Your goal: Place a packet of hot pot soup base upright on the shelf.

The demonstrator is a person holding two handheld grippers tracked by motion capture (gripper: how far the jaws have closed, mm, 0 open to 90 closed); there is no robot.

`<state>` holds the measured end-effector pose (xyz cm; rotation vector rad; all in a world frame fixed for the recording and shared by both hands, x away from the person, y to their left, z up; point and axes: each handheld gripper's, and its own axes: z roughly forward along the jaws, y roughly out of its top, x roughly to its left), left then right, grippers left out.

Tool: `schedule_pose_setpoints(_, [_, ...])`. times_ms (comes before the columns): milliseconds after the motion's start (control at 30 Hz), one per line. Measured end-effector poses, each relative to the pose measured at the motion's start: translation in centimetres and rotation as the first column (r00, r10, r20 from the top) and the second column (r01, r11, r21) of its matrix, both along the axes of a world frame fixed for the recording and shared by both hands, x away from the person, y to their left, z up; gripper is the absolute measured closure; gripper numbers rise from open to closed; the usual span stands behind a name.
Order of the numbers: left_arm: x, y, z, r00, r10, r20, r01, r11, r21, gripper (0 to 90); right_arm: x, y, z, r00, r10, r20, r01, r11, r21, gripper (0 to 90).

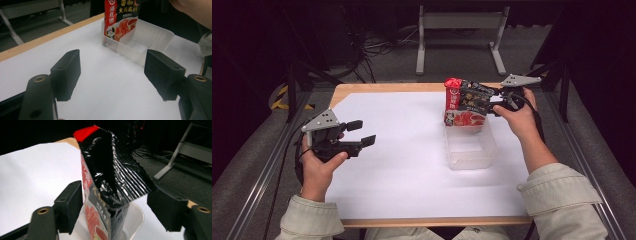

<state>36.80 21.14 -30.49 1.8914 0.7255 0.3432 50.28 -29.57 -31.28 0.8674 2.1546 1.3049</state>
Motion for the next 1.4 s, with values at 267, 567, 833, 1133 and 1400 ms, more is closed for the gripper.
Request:
schedule_pose_setpoints(267, [-1.0,1.4,-1.5,0.9991,0.042,-0.01,-0.042,0.9991,-0.011,29.0,-3.0,-2.1,1.2,0.9999,0.006,0.013,-0.006,1.0,-0.009,24.2])
schedule_pose_setpoints(567, [-1.6,2.6,-2.9,0.9959,0.091,0.0,-0.091,0.9948,-0.046,25.6,-7.5,-6.1,0.9,0.9998,0.015,0.009,-0.016,1.0,0.017,23.7])
schedule_pose_setpoints(833, [-1.9,2.3,-4.4,0.9914,0.131,0.005,-0.131,0.9913,0.013,23.1,-10.3,-8.4,-0.6,0.9995,-0.007,0.03,0.009,0.998,-0.063,23.5])
schedule_pose_setpoints(1133, [-2.0,2.1,-6.7,0.9884,0.151,-0.013,-0.151,0.988,0.033,21.1,-12.3,-8.9,-2.9,0.9999,-0.006,0.015,0.006,1.0,-0.018,23.1])
schedule_pose_setpoints(1400, [-2.5,3.3,-8.6,0.9827,0.183,-0.03,-0.184,0.9824,-0.034,21.0,-13.2,-8.5,-5.7,0.9997,-0.016,0.018,0.016,1.0,0.006,24.9])
